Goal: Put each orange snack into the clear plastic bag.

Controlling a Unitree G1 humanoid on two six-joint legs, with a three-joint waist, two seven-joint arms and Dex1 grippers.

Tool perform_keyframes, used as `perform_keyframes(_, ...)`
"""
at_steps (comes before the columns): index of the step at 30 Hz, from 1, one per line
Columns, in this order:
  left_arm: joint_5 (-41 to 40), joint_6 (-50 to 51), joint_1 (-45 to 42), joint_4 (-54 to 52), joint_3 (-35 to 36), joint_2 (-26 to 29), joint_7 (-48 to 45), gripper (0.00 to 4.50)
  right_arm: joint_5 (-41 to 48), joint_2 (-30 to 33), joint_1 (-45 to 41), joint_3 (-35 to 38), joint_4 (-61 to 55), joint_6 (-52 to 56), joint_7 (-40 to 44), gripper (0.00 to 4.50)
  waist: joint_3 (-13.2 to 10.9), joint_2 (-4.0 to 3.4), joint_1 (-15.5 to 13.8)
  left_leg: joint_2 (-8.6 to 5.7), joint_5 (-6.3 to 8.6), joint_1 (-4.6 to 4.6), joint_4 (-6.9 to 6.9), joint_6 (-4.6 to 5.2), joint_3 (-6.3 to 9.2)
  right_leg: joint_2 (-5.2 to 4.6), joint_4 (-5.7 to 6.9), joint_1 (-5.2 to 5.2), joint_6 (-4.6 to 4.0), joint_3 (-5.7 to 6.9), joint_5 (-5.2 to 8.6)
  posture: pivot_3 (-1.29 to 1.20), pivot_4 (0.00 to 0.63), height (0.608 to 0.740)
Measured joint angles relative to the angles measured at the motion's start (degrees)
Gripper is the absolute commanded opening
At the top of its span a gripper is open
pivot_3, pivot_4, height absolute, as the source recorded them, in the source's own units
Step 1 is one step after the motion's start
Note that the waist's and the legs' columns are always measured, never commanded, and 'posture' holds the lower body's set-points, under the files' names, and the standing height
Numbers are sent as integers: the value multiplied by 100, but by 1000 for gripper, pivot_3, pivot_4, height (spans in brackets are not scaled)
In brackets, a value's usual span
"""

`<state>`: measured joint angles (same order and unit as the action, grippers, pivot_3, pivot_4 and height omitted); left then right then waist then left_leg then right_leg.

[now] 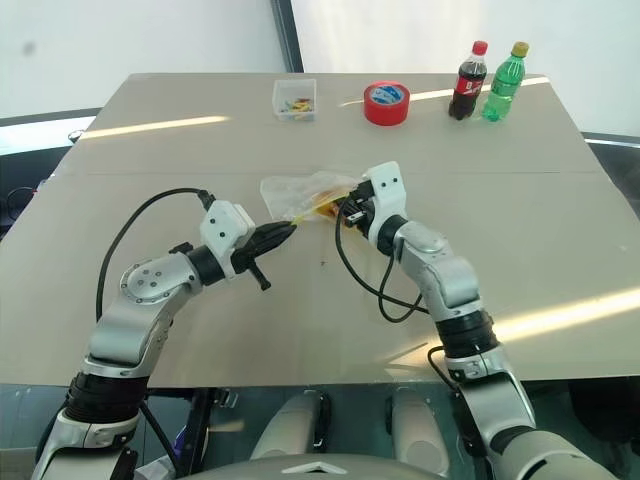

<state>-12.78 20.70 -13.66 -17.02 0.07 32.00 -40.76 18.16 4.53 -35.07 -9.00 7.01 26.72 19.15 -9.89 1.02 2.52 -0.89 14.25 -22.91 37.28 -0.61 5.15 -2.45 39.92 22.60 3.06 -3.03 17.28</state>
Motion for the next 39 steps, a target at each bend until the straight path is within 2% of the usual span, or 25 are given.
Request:
perform_keyframes(2,-65,82,-7,0,28,-11,36,0,-103,22,4,-14,53,-74,30,3191,0,0,-2,0,0,-1,0,0,-1,0,0,0,0,0,0,0,150,740)
perform_keyframes(5,-227,311,-89,0,169,-83,138,0,-186,265,106,-18,-211,-55,132,3191,0,0,-35,-1,0,-7,1,0,5,-3,-3,1,0,4,0,0,150,740)
perform_keyframes(12,-545,641,-491,141,446,-56,208,0,268,1524,845,155,-2177,574,1088,3191,-1,0,-14,2,1,-6,1,1,2,1,-5,-1,0,3,0,0,150,740)
perform_keyframes(16,-497,417,-618,302,403,106,36,0,-392,2327,1114,-286,-2690,278,1383,3191,-1,1,-7,1,1,-3,2,1,-1,1,-6,-2,0,0,0,0,150,740)
perform_keyframes(17,-651,504,-681,308,415,59,-5,0,-671,2378,1126,-435,-2664,150,1344,3191,-1,2,-7,2,0,-3,2,0,-1,1,-5,-2,0,0,0,0,150,740)
perform_keyframes(20,-947,780,-867,331,469,-4,-11,0,-1163,2401,1106,-577,-2303,-183,1231,4057,-2,4,-18,1,0,-4,6,0,1,0,-4,-3,0,2,0,0,150,740)
perform_keyframes(22,-1000,850,-974,432,510,-3,-4,0,-1405,2418,1106,-583,-2010,-432,1109,4405,-2,4,-22,-1,0,-4,6,0,0,-1,-4,-4,0,2,0,0,150,740)
perform_keyframes(26,-1005,907,-1115,584,636,40,-6,0,-2139,2423,1089,-736,-1012,-1130,894,4405,-2,5,-12,-1,-2,-5,6,-3,-4,-1,-7,-2,0,-2,0,0,150,740)
perform_keyframes(33,-1004,988,-1135,629,623,36,-7,0,-2510,1881,521,-856,-65,-2050,747,4405,-3,6,-1,3,-10,-4,7,-17,-4,5,-3,-1,0,-5,0,0,150,740)
perform_keyframes(36,-1002,1001,-1133,629,624,37,2,0,-2622,1707,296,-811,184,-2462,589,3654,-3,6,-32,3,-12,-6,7,-21,0,4,-6,-1,0,-1,0,0,150,740)
perform_keyframes(38,-1001,1006,-1129,629,629,40,22,0,-2587,1660,300,-793,185,-2577,654,2617,-3,7,-32,2,-12,-10,7,-22,-1,2,-9,0,0,-2,0,0,150,740)
perform_keyframes(39,-1001,1006,-1129,629,629,40,43,0,-2587,1661,304,-792,185,-2601,684,2278,-3,7,-28,1,-12,-10,7,-22,-3,0,-10,0,0,-3,0,0,150,740)
